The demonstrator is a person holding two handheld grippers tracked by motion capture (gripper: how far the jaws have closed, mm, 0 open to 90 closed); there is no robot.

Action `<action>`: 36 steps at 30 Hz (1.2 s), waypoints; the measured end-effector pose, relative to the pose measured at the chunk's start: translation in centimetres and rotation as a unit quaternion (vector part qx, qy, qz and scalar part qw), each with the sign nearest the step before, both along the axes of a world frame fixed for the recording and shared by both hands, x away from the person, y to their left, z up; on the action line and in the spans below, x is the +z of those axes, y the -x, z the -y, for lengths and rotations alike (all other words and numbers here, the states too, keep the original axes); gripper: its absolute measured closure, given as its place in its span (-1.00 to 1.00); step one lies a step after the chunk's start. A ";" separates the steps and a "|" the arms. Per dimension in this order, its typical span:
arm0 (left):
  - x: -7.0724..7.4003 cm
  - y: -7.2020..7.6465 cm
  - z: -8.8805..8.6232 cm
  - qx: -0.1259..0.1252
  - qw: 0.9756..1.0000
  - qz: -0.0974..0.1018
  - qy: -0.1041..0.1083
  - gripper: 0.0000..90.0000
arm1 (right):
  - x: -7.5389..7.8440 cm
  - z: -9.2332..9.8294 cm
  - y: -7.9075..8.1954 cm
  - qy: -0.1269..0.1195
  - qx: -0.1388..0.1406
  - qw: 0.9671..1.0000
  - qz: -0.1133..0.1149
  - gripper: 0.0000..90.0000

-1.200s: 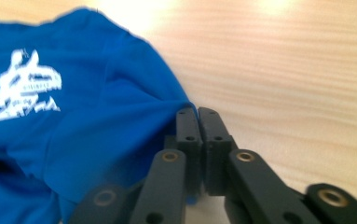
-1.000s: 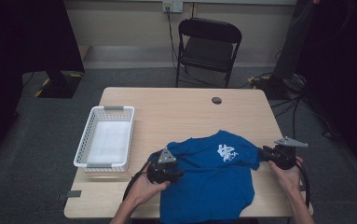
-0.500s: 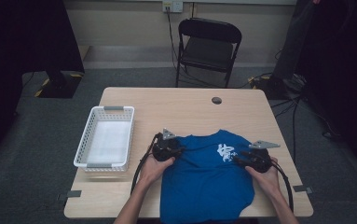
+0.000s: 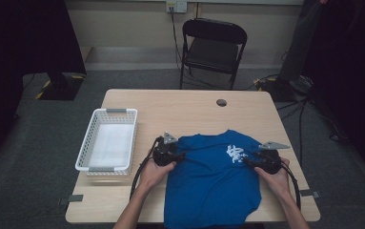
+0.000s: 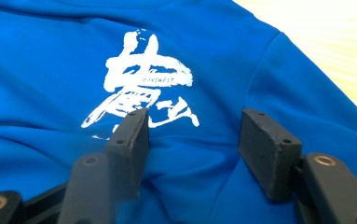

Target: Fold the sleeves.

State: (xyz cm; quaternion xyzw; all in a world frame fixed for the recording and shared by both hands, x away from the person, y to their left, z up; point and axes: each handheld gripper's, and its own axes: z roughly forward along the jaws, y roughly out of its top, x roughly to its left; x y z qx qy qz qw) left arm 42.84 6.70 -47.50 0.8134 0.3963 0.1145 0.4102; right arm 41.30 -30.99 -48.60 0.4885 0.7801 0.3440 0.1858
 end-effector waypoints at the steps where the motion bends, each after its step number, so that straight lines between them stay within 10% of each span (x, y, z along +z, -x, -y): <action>1: 0.2 0.3 0.2 -0.011 1.000 -0.005 0.003 0.21 | 0.0 0.1 0.0 0.000 0.001 1.000 0.000 -0.06; 5: -0.7 0.3 0.5 -0.008 1.000 -0.008 -0.027 0.15 | 0.0 0.2 -0.1 0.002 0.003 1.000 -0.002 -0.09; 10: -1.6 -1.3 -0.4 0.040 0.999 -0.008 0.012 0.19 | 0.0 0.3 -0.2 0.000 0.005 1.000 0.000 -0.13; 17: -1.7 -3.0 -1.1 0.076 0.997 -0.002 0.015 0.14 | -0.1 0.2 -0.2 -0.001 0.005 1.000 0.001 -0.24; 25: 0.6 -0.3 -0.4 0.024 0.999 0.022 0.009 0.04 | 1.0 0.3 0.9 0.003 -0.003 1.000 0.011 -0.42; 36: -0.6 5.2 0.5 -0.058 0.998 0.009 -0.007 0.13 | 0.9 -0.6 4.9 -0.009 0.063 0.998 -0.005 0.09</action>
